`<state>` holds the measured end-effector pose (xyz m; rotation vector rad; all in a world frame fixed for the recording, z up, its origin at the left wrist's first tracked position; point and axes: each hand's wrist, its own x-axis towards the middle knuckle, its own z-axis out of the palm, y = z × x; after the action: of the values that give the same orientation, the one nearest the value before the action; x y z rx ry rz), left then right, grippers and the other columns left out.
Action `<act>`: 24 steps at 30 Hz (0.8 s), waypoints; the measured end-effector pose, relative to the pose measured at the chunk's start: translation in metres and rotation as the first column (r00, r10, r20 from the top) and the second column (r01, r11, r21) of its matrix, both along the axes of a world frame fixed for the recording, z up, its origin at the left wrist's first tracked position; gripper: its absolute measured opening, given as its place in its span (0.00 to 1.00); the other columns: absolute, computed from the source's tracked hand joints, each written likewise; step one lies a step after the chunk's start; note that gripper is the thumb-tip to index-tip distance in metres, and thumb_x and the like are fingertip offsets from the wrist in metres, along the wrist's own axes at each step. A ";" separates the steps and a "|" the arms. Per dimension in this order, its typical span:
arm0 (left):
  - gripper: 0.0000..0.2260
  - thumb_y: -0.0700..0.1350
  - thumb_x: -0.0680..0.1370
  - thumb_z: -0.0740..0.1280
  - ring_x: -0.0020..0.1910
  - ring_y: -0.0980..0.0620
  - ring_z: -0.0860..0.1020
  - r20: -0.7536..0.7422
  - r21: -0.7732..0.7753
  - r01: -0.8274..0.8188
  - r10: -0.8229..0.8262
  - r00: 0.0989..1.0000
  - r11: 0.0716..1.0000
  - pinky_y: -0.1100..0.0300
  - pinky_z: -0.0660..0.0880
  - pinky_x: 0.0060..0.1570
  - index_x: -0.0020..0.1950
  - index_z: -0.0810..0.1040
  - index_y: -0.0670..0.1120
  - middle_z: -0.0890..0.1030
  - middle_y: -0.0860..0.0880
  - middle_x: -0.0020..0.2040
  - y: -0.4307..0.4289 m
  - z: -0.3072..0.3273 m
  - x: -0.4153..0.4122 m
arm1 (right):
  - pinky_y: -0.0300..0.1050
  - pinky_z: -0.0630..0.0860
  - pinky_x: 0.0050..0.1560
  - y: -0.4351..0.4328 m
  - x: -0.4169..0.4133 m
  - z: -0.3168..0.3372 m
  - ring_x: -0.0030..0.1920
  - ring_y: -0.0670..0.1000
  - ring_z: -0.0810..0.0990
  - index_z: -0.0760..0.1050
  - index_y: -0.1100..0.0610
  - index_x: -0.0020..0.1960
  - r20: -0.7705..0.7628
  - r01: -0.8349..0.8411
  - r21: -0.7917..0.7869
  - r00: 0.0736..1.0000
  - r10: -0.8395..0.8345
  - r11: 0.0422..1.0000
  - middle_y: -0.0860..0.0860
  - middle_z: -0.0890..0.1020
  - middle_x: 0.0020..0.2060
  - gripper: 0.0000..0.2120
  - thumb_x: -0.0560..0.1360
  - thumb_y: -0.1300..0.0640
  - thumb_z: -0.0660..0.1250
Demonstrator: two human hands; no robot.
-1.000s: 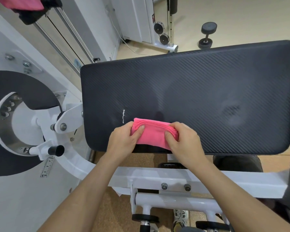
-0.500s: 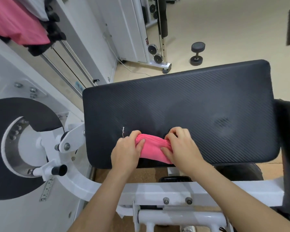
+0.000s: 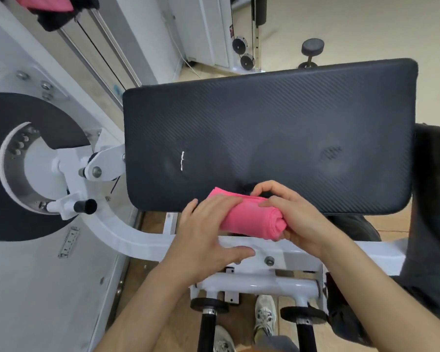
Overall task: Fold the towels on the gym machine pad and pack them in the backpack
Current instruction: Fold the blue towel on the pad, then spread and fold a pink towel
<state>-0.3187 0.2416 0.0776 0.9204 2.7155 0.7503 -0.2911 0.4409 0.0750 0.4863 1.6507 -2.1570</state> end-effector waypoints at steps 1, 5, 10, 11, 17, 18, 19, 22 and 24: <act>0.29 0.59 0.67 0.74 0.65 0.62 0.69 -0.027 -0.035 -0.008 0.007 1.000 0.999 0.52 0.59 0.72 0.65 0.68 0.59 0.73 0.64 0.64 0.001 -0.005 0.008 | 0.40 0.67 0.25 0.001 0.006 0.003 0.27 0.48 0.70 0.79 0.53 0.50 0.010 -0.028 -0.002 1.000 0.028 1.000 0.54 0.74 0.36 0.12 0.78 0.65 0.58; 0.21 0.47 0.69 0.76 0.52 0.60 0.77 0.279 0.137 -0.208 0.164 0.946 0.968 0.57 0.79 0.49 0.56 0.71 0.60 0.78 0.62 0.53 0.003 -0.006 0.028 | 0.39 0.70 0.23 0.002 0.031 0.013 0.25 0.50 0.73 0.81 0.58 0.51 0.038 -0.063 -0.043 0.997 0.065 0.997 0.56 0.78 0.34 0.11 0.80 0.60 0.60; 0.15 0.45 0.76 0.72 0.47 0.61 0.80 0.617 0.320 -0.333 0.072 0.784 0.887 0.63 0.77 0.44 0.59 0.74 0.56 0.82 0.61 0.48 0.002 0.003 0.061 | 0.40 0.70 0.37 0.002 0.068 0.018 0.34 0.50 0.72 0.75 0.52 0.39 -0.027 0.002 -0.009 1.000 -0.002 1.000 0.51 0.74 0.34 0.26 0.70 0.28 0.61; 0.14 0.45 0.76 0.71 0.47 0.60 0.81 0.650 0.353 -0.371 0.060 0.758 0.859 0.64 0.77 0.44 0.61 0.74 0.54 0.82 0.59 0.48 0.003 0.005 0.071 | 0.41 0.72 0.42 -0.001 0.079 0.019 0.40 0.50 0.76 0.78 0.51 0.41 -0.075 -0.036 0.119 0.996 0.045 0.992 0.51 0.78 0.39 0.25 0.67 0.29 0.64; 0.13 0.50 0.78 0.67 0.52 0.48 0.83 0.839 0.421 -0.654 0.002 0.543 0.628 0.49 0.80 0.53 0.62 0.77 0.49 0.85 0.47 0.52 0.014 0.009 0.141 | 0.56 0.79 0.57 -0.048 0.151 0.028 0.54 0.53 0.84 0.73 0.46 0.64 -0.080 -0.003 0.073 0.997 0.008 0.997 0.52 0.82 0.56 0.21 0.73 0.46 0.72; 0.12 0.51 0.78 0.66 0.51 0.48 0.84 0.843 0.415 -0.672 0.019 0.538 0.614 0.49 0.80 0.52 0.60 0.78 0.50 0.85 0.47 0.51 0.014 0.010 0.153 | 0.57 0.79 0.57 -0.055 0.162 0.029 0.54 0.54 0.84 0.73 0.47 0.63 -0.096 0.054 0.060 0.994 -0.048 0.997 0.53 0.83 0.55 0.18 0.75 0.48 0.70; 0.11 0.52 0.78 0.66 0.50 0.48 0.84 0.840 0.411 -0.680 0.038 0.542 0.607 0.49 0.81 0.49 0.59 0.79 0.51 0.85 0.47 0.50 0.013 0.010 0.163 | 0.56 0.80 0.56 -0.060 0.174 0.031 0.53 0.55 0.84 0.73 0.48 0.63 -0.120 0.102 0.055 0.988 -0.095 0.993 0.54 0.84 0.54 0.16 0.76 0.51 0.69; 0.16 0.51 0.77 0.69 0.51 0.42 0.83 0.850 0.446 -0.704 -0.016 0.527 0.553 0.54 0.79 0.35 0.62 0.77 0.48 0.85 0.44 0.52 0.008 0.007 0.186 | 0.51 0.82 0.49 -0.065 0.203 0.039 0.50 0.55 0.85 0.75 0.49 0.62 -0.172 0.139 0.106 0.978 -0.120 0.985 0.55 0.84 0.51 0.13 0.78 0.53 0.66; 0.22 0.51 0.74 0.72 0.55 0.39 0.81 0.865 0.478 -0.727 -0.122 0.486 0.493 0.49 0.81 0.39 0.65 0.75 0.45 0.83 0.41 0.56 0.005 0.012 0.196 | 0.51 0.82 0.47 -0.059 0.220 0.044 0.50 0.55 0.84 0.75 0.48 0.63 -0.190 0.113 0.174 0.979 -0.079 0.978 0.55 0.84 0.52 0.13 0.79 0.54 0.65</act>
<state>-0.1224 0.2469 0.0896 -0.1044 1.5272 2.0356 -0.0711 0.3823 0.1188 0.4396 1.9774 -2.1844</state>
